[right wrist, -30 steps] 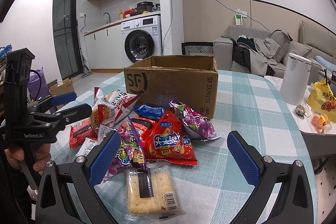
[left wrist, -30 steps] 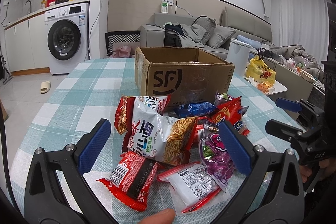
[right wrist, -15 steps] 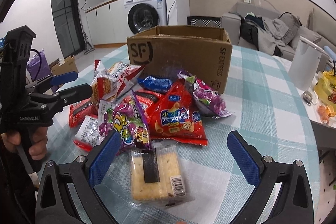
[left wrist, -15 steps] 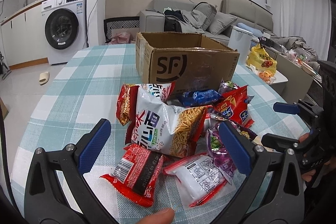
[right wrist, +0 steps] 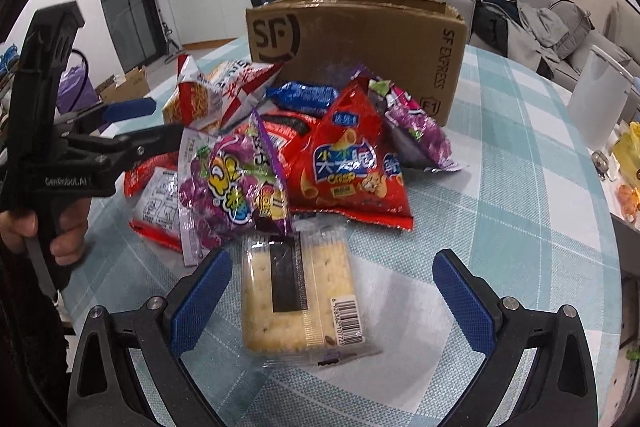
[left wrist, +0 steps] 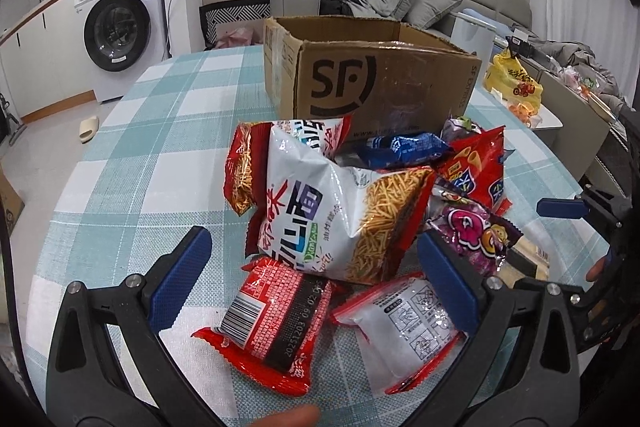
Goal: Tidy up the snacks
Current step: 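Lower the right tool onto the cracker packet and close its fingers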
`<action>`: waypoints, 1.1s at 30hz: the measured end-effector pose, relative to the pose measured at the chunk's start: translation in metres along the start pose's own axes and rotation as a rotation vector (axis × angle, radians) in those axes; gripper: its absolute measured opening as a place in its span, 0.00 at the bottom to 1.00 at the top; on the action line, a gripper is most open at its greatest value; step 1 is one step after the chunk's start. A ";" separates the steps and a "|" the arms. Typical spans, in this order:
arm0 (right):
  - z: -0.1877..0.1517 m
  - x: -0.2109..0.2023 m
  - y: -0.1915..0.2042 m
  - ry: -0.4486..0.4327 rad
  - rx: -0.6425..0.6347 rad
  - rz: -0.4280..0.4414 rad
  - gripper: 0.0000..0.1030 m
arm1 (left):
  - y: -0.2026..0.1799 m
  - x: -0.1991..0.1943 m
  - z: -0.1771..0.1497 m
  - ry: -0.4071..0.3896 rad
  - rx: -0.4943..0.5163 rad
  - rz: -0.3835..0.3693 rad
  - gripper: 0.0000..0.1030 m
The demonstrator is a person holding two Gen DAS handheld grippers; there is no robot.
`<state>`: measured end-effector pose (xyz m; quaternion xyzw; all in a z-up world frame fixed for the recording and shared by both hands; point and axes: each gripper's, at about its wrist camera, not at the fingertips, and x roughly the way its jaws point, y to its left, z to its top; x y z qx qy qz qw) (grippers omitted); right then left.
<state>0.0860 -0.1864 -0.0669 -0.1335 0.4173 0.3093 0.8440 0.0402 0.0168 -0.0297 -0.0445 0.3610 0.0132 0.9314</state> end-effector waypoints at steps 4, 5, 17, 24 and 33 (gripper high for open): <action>-0.003 0.004 0.003 0.029 -0.025 -0.001 1.00 | 0.009 0.007 0.003 0.025 -0.046 -0.036 1.00; -0.004 0.005 0.003 0.033 -0.028 -0.002 1.00 | 0.010 0.008 0.003 0.028 -0.049 -0.040 0.99; -0.007 0.013 0.003 0.066 -0.025 0.024 0.96 | 0.010 0.024 0.008 0.054 -0.042 -0.059 0.88; -0.007 0.009 0.000 0.057 -0.020 0.018 0.88 | 0.006 0.026 0.006 0.055 -0.024 -0.069 0.79; -0.005 0.002 -0.001 0.036 -0.014 0.018 0.57 | 0.004 0.021 0.002 0.047 -0.024 -0.085 0.70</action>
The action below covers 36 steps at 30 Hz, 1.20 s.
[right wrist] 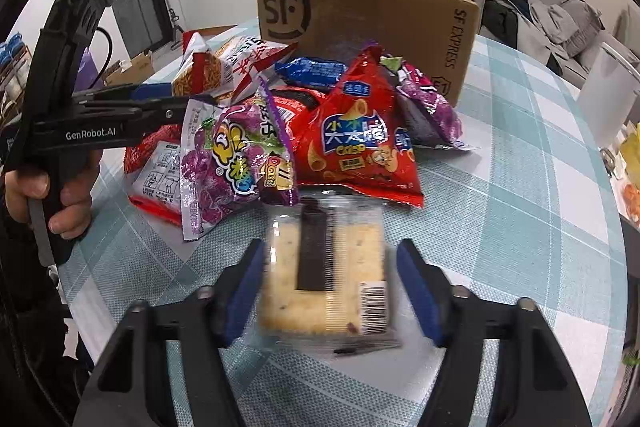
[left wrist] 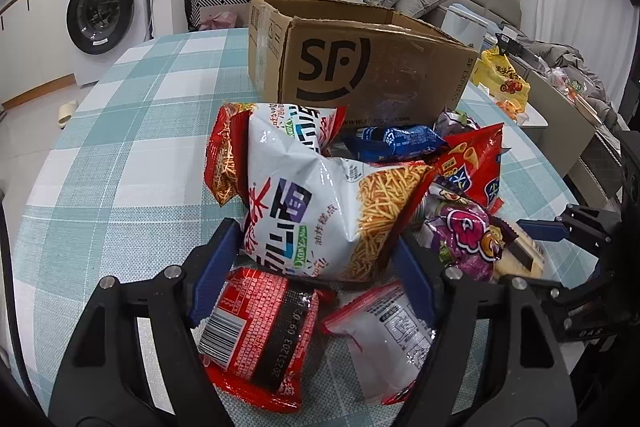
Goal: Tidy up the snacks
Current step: 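Lower the right tool onto the cracker packet and close its fingers, then carry the cracker packet into the box while the left tool grasps the white noodle-snack bag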
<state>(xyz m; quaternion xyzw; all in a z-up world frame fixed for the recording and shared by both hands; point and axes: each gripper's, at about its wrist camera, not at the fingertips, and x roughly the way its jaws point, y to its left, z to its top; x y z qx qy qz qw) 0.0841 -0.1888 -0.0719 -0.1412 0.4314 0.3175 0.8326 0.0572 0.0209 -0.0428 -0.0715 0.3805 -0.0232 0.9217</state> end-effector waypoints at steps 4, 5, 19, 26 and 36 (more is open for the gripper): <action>-0.003 -0.003 -0.004 -0.011 0.018 0.009 0.56 | 0.000 -0.002 -0.001 0.000 -0.002 -0.012 0.64; -0.004 -0.003 -0.004 -0.013 0.017 0.009 0.56 | 0.000 -0.003 -0.001 -0.002 -0.002 -0.012 0.63; -0.011 -0.014 -0.013 -0.044 0.056 0.001 0.56 | 0.003 -0.017 -0.003 -0.043 -0.017 -0.050 0.56; -0.015 -0.023 -0.016 -0.064 0.072 -0.007 0.56 | 0.001 -0.028 -0.005 -0.073 -0.012 -0.064 0.54; -0.014 -0.049 -0.020 -0.148 0.096 -0.025 0.56 | -0.002 -0.045 -0.001 -0.112 -0.009 -0.059 0.54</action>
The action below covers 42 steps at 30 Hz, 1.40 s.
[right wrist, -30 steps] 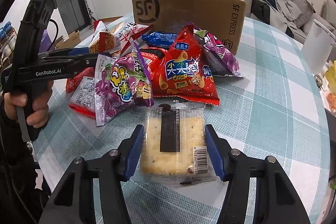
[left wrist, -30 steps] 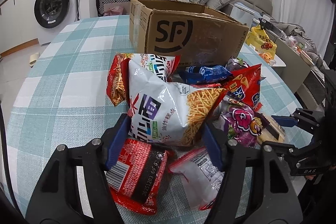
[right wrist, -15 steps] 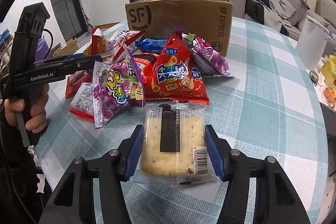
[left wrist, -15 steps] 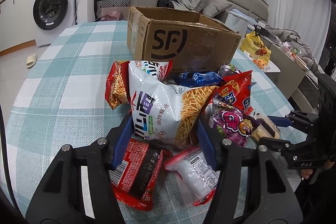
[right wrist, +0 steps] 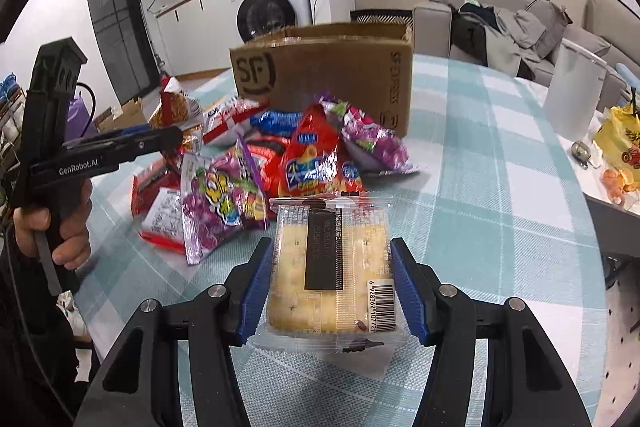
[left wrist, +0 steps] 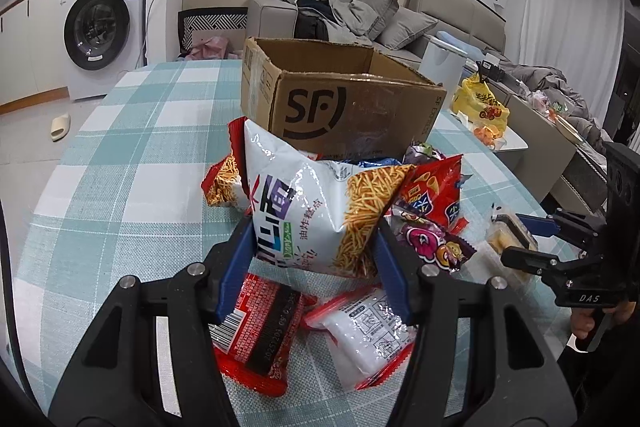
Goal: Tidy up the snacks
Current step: 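Carry the cracker packet into the box while the left tool grasps the white noodle-snack bag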
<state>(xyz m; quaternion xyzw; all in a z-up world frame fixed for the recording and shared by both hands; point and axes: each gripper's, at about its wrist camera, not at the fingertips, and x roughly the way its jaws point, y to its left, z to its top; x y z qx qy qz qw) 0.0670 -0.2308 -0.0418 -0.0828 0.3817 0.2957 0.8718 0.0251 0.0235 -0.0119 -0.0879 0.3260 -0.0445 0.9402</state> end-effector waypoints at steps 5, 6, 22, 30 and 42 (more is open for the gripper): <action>0.006 -0.010 -0.002 -0.042 0.013 -0.006 0.56 | -0.005 -0.008 0.003 -0.015 0.008 -0.001 0.54; 0.008 -0.012 -0.003 -0.051 0.014 -0.007 0.56 | -0.007 -0.010 0.004 -0.018 0.009 0.001 0.54; 0.051 -0.033 -0.005 -0.158 0.041 -0.012 0.56 | -0.021 -0.030 0.028 -0.059 0.018 0.057 0.54; 0.072 -0.036 -0.009 -0.186 0.057 -0.004 0.57 | -0.029 -0.033 0.043 -0.078 0.024 0.068 0.54; 0.108 -0.032 -0.014 -0.218 0.058 0.020 0.57 | -0.038 -0.021 0.073 -0.101 0.036 0.074 0.54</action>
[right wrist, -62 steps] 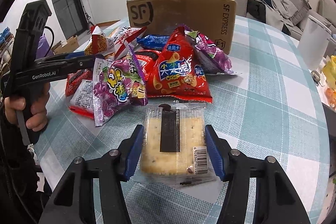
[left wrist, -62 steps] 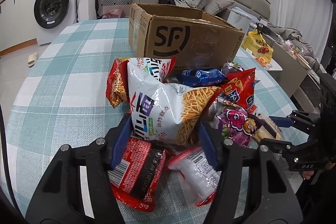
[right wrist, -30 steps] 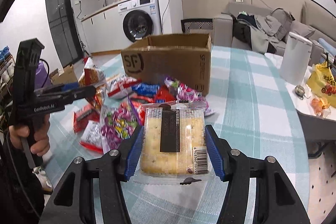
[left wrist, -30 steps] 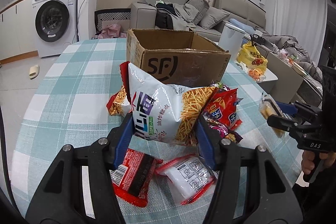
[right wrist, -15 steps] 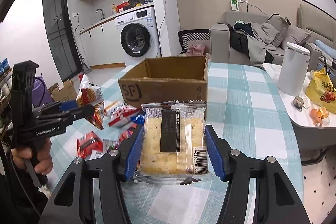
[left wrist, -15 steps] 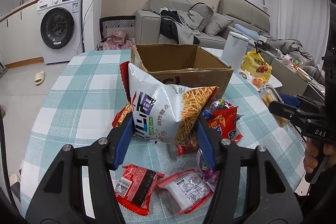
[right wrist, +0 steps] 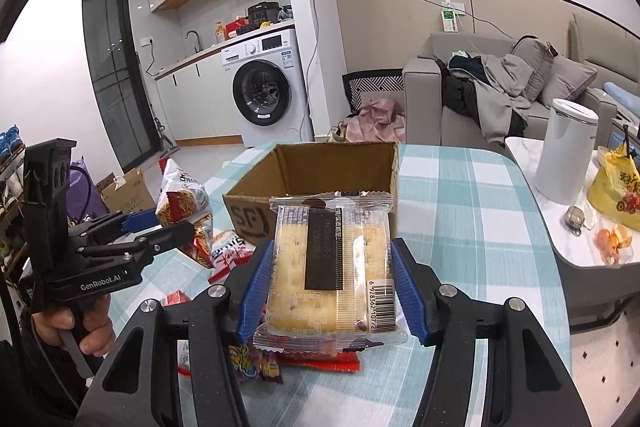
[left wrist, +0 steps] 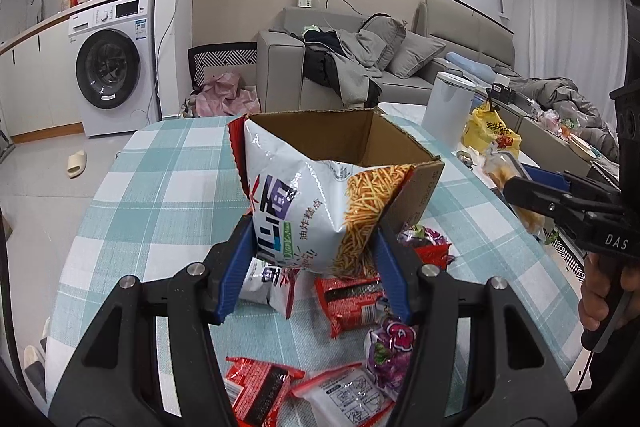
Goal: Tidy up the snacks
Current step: 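Carry the cracker packet into the box while the left tool grasps the white noodle-snack bag, then release the cracker packet and white bag into the box, withdraw both tools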
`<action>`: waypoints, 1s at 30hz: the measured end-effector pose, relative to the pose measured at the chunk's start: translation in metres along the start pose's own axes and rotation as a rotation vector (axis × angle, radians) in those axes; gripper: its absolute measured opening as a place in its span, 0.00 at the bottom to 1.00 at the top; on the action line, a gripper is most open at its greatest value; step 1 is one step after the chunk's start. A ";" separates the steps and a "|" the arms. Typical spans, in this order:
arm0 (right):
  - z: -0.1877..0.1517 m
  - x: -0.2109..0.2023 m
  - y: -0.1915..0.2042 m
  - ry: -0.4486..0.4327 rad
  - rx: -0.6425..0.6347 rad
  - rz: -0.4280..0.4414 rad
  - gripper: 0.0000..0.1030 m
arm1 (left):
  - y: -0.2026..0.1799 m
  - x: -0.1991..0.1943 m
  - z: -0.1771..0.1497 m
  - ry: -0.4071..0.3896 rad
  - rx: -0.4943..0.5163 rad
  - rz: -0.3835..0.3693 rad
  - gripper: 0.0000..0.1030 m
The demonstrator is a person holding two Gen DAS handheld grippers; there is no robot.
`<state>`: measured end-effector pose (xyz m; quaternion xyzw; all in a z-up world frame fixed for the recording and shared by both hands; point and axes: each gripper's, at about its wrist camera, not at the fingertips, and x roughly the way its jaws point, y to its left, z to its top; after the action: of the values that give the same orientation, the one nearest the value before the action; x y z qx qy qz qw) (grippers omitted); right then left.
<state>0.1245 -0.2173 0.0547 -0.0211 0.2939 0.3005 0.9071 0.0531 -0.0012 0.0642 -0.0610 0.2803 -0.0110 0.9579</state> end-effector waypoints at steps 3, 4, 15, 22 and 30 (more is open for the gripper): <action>0.007 0.006 0.000 -0.001 -0.007 0.005 0.57 | -0.003 0.005 0.006 -0.003 0.004 0.003 0.54; 0.010 0.008 0.000 -0.004 -0.008 0.006 0.57 | -0.003 0.007 0.008 -0.003 0.006 0.005 0.54; 0.028 0.027 -0.004 -0.012 0.014 0.006 0.57 | -0.006 0.038 0.029 0.005 0.025 0.001 0.54; 0.038 0.041 -0.003 -0.002 0.016 0.001 0.57 | -0.005 0.057 0.042 0.006 0.034 0.000 0.54; 0.045 0.057 -0.003 0.002 0.019 0.001 0.57 | -0.001 0.076 0.056 0.013 0.038 0.002 0.54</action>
<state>0.1863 -0.1797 0.0607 -0.0128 0.2976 0.2980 0.9069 0.1472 0.0001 0.0707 -0.0424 0.2861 -0.0158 0.9571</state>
